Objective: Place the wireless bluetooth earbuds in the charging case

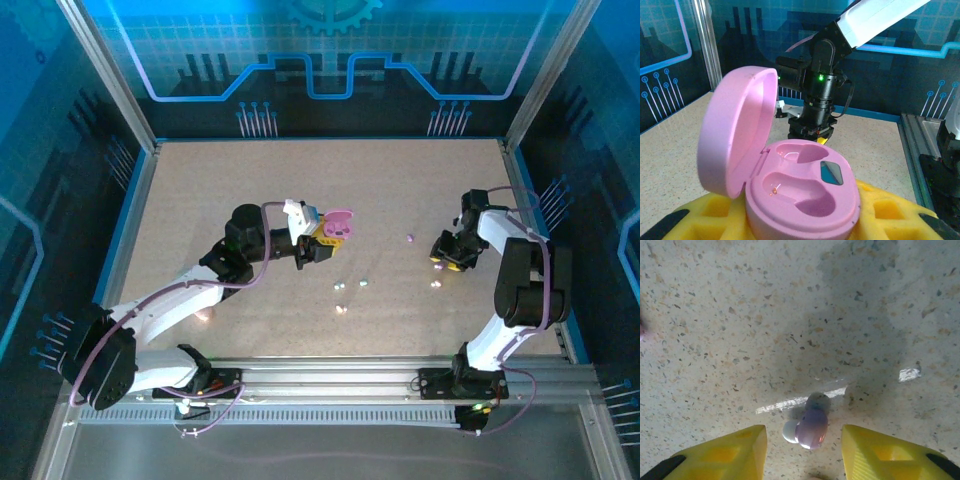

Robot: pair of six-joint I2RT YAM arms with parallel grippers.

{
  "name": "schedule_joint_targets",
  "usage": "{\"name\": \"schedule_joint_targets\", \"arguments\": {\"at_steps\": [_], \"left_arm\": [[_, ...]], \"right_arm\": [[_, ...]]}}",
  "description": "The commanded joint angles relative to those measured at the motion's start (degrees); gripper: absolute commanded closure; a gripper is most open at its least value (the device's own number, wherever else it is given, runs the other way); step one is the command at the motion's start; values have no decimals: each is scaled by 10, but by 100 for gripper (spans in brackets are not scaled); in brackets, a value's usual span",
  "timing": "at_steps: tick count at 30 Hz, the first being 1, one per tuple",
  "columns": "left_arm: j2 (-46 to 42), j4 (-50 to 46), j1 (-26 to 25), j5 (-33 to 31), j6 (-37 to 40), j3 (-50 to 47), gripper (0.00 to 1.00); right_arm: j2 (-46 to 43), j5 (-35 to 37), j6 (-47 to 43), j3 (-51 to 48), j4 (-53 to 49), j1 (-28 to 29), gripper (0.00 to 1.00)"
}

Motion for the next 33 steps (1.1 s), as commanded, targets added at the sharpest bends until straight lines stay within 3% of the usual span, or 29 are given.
{"name": "schedule_joint_targets", "arguments": {"at_steps": [1, 15, 33], "left_arm": [[-6, 14, -2, 7, 2, 0, 74], [1, 10, -1, 10, 1, 7, 74], [10, 11, -2, 17, -5, 15, 74]], "right_arm": [[16, -16, -3, -3, 3, -7, 56], [22, -63, -33, 0, 20, 8, 61], [32, -56, -59, 27, 11, 58, 62]]}}
